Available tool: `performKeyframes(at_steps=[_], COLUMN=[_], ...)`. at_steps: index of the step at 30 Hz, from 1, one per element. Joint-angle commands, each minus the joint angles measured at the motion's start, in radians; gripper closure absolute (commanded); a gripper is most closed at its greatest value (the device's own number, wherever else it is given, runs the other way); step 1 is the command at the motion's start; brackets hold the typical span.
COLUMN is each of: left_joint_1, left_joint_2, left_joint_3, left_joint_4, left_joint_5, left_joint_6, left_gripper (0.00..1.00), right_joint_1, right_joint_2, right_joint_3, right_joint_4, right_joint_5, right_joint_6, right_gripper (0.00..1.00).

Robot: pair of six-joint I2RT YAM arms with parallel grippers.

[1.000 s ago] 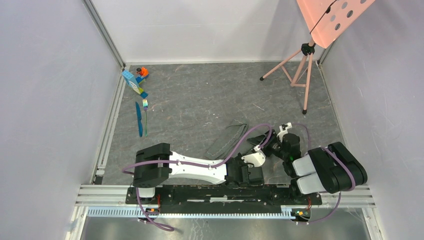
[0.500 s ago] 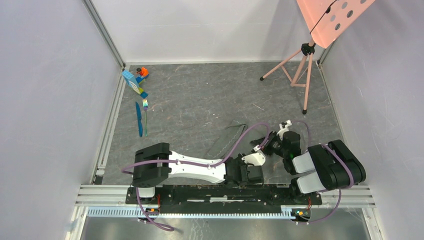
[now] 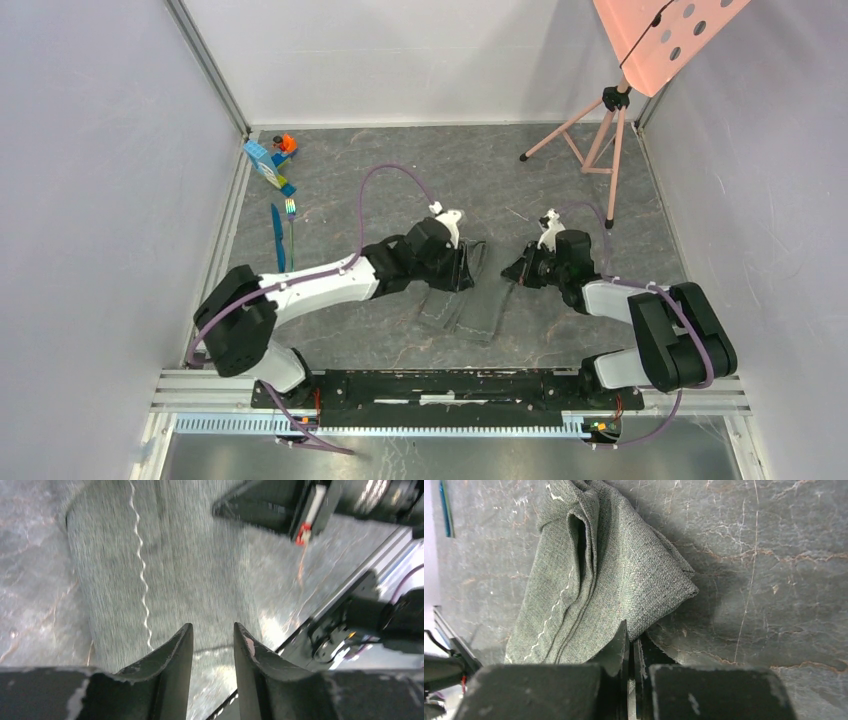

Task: Fold the napkin into a case and place the utensils inside
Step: Fold the 2/3-rectangle-folded napkin at the center of the board.

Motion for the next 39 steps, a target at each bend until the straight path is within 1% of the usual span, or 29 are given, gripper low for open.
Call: performKeyframes(at_steps=[1, 3, 4, 5, 7, 10, 12, 15, 19, 21, 26, 29, 31, 33, 35, 37, 39], left_joint_1=[0.099, 0.134, 0.137, 0.137, 0.144, 0.157, 0.165, 0.169, 0.186, 0.194, 0.198, 0.199, 0.200, 0.200, 0.199, 0.200, 0.199], left_joint_2=[0.114, 0.171, 0.184, 0.204, 0.244, 0.312, 0.355, 0.407, 0.459, 0.473, 0.491, 0.499, 0.510, 0.519, 0.522, 0.516, 0.507], left_joint_3=[0.048, 0.038, 0.032, 0.045, 0.078, 0.107, 0.132, 0.172, 0.196, 0.189, 0.186, 0.191, 0.190, 0.182, 0.176, 0.172, 0.165], left_joint_4=[0.198, 0.354, 0.394, 0.397, 0.352, 0.345, 0.351, 0.371, 0.331, 0.325, 0.321, 0.302, 0.302, 0.317, 0.325, 0.325, 0.327], left_joint_5=[0.196, 0.339, 0.346, 0.334, 0.280, 0.197, 0.162, 0.140, 0.039, 0.012, 0.003, 0.002, 0.012, 0.021, 0.026, 0.028, 0.031], left_joint_6=[-0.120, -0.185, -0.212, -0.214, -0.208, -0.205, -0.203, -0.168, -0.152, -0.159, -0.161, -0.170, -0.179, -0.185, -0.184, -0.176, -0.162], left_gripper=[0.61, 0.60, 0.57, 0.55, 0.58, 0.70, 0.76, 0.81, 0.89, 0.91, 0.94, 0.95, 0.96, 0.97, 0.98, 0.98, 0.98], right_joint_1=[0.005, 0.010, 0.012, 0.015, 0.022, 0.039, 0.049, 0.063, 0.087, 0.097, 0.127, 0.155, 0.170, 0.191, 0.227, 0.260, 0.277], right_joint_2=[-0.016, -0.017, -0.015, -0.013, -0.007, -0.010, -0.004, 0.005, -0.009, -0.016, -0.014, 0.012, 0.033, 0.046, 0.041, 0.046, 0.065], right_joint_3=[0.063, 0.080, 0.090, 0.104, 0.132, 0.157, 0.172, 0.197, 0.234, 0.261, 0.339, 0.383, 0.382, 0.340, 0.301, 0.290, 0.284], right_joint_4=[-0.122, -0.142, -0.154, -0.165, -0.196, -0.213, -0.224, -0.241, -0.272, -0.296, -0.348, -0.362, -0.332, -0.256, -0.189, -0.180, -0.147], right_joint_5=[0.031, 0.040, 0.041, 0.042, 0.044, 0.075, 0.089, 0.099, 0.129, 0.139, 0.138, 0.135, 0.128, 0.133, 0.197, 0.284, 0.321], right_joint_6=[-0.119, -0.123, -0.127, -0.130, -0.138, -0.141, -0.143, -0.141, -0.133, -0.131, -0.077, -0.005, 0.094, 0.239, 0.352, 0.446, 0.520], right_gripper=[0.99, 0.99, 1.00, 1.00, 0.99, 1.00, 1.00, 1.00, 1.00, 0.99, 0.99, 1.00, 1.00, 1.00, 1.00, 1.00, 1.00])
